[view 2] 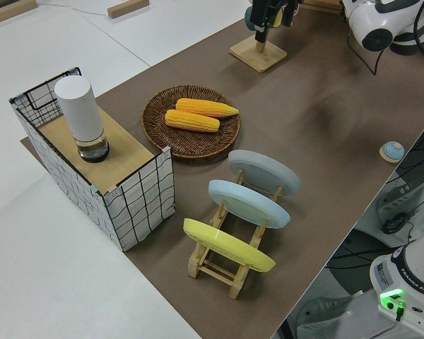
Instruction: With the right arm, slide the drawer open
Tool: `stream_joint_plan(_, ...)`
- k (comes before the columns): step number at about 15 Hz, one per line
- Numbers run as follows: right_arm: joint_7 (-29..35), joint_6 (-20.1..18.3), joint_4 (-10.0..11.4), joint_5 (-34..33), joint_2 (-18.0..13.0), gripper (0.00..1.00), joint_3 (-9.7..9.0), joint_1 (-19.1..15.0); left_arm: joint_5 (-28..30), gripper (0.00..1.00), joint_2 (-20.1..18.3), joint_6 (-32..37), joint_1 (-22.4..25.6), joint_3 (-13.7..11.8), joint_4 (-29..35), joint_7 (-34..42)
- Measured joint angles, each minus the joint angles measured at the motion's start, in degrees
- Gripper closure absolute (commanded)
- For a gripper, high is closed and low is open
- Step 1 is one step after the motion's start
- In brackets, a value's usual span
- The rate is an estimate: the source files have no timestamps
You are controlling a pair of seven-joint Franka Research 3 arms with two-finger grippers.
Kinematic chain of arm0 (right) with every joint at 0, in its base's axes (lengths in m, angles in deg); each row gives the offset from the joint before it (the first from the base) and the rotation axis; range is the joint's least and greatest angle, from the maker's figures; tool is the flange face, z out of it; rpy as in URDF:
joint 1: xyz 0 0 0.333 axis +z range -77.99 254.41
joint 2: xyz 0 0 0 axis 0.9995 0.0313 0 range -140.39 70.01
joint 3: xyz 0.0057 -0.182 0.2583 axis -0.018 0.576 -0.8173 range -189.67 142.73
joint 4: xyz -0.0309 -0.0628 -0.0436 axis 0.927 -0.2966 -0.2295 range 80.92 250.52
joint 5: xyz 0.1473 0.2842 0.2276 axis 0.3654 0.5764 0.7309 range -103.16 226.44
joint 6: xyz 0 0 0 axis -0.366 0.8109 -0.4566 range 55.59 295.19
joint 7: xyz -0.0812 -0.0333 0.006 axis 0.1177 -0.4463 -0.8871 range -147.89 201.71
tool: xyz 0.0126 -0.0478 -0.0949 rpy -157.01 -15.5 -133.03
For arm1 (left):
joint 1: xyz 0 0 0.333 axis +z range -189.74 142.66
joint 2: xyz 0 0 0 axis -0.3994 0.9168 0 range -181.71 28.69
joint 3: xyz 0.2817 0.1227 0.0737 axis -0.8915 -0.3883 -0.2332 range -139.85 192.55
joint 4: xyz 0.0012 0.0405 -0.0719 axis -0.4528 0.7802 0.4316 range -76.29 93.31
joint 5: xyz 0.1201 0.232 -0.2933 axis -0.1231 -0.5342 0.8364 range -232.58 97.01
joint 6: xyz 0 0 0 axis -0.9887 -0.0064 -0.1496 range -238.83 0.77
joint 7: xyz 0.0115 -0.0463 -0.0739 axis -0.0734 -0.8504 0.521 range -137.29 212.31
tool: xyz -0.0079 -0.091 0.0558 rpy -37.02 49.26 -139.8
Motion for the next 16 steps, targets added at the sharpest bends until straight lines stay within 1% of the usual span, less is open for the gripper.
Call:
stream_joint_plan(4,0.0,0.1,-0.6,0.1,0.0,0.013,-0.03,0.5,0.0,0.01,0.0,0.0,0.0,0.0,0.0,0.0)
stream_joint_plan(5,0.0,0.1,-0.9,0.3,0.0,0.013,-0.05,0.7,0.0,0.01,0.0,0.0,0.0,0.0,0.0,0.0)
stream_joint_plan(6,0.0,0.1,-2.0,1.1,0.0,0.013,-0.08,1.3,0.0,0.01,0.0,0.0,0.0,0.0,0.0,0.0)
stream_joint_plan(10,-1.8,-0.3,-7.3,7.6,0.0,0.013,-0.14,3.6,0.0,0.01,0.0,0.0,0.0,0.0,0.0,0.0)
stream_joint_plan(13,-2.3,-0.6,-13.5,18.3,-0.1,0.013,-0.14,4.6,0.0,0.01,0.0,0.0,0.0,0.0,0.0,0.0)
stream_joint_plan(16,-2.4,-0.6,-20.1,32.1,-1.0,0.013,0.25,4.5,0.0,0.01,0.0,0.0,0.0,0.0,0.0,0.0)
